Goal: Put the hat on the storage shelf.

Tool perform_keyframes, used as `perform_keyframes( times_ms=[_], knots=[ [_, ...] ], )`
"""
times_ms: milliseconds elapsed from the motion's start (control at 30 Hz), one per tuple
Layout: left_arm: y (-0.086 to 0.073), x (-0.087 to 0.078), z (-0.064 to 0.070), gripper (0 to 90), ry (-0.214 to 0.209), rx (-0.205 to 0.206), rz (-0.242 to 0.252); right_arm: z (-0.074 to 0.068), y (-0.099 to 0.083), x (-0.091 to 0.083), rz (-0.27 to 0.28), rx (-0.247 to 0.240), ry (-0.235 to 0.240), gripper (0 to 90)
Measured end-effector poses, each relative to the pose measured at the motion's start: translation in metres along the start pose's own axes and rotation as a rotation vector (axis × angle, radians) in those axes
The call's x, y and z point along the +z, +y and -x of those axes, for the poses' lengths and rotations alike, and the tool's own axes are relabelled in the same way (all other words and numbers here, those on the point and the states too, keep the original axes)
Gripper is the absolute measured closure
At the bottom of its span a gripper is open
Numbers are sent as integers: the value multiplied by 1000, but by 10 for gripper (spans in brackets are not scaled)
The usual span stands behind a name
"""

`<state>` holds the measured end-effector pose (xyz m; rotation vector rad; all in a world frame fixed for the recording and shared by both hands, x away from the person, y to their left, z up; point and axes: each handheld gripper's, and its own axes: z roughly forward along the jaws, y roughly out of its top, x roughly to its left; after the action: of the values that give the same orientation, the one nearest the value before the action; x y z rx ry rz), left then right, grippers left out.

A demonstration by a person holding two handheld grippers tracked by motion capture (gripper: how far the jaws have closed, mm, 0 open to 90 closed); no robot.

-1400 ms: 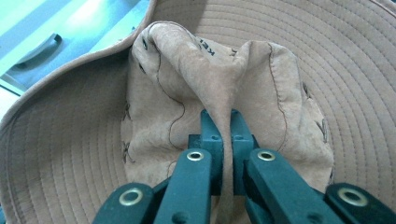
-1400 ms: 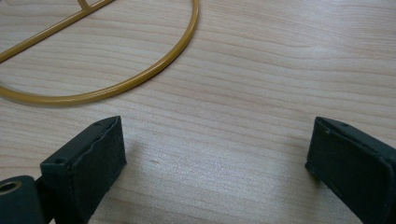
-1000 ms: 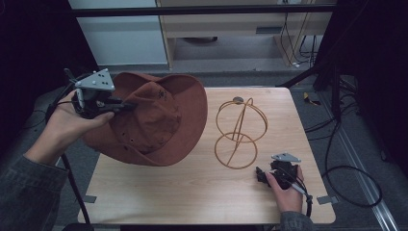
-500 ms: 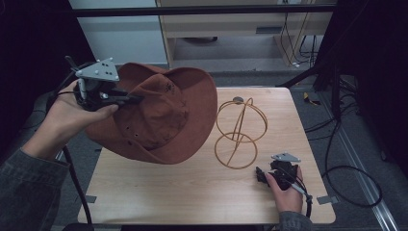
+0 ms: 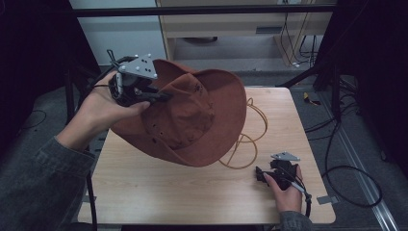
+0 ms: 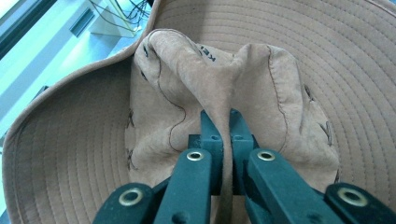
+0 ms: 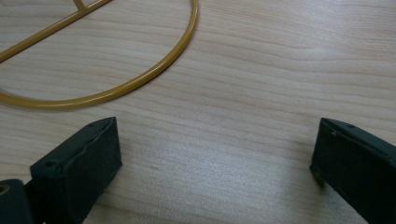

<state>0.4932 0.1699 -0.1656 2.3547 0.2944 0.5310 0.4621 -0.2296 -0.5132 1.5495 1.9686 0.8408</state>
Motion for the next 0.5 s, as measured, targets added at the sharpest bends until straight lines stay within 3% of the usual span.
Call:
perform_keyframes(
  times_ms=[233, 500],
  knots=[
    [16, 4, 10, 888, 1, 28, -41, -1, -1, -1, 2, 7, 2, 15],
    [42, 9, 8, 887, -7, 34, -21, -1, -1, -1, 2, 7, 4, 15]
  ],
)
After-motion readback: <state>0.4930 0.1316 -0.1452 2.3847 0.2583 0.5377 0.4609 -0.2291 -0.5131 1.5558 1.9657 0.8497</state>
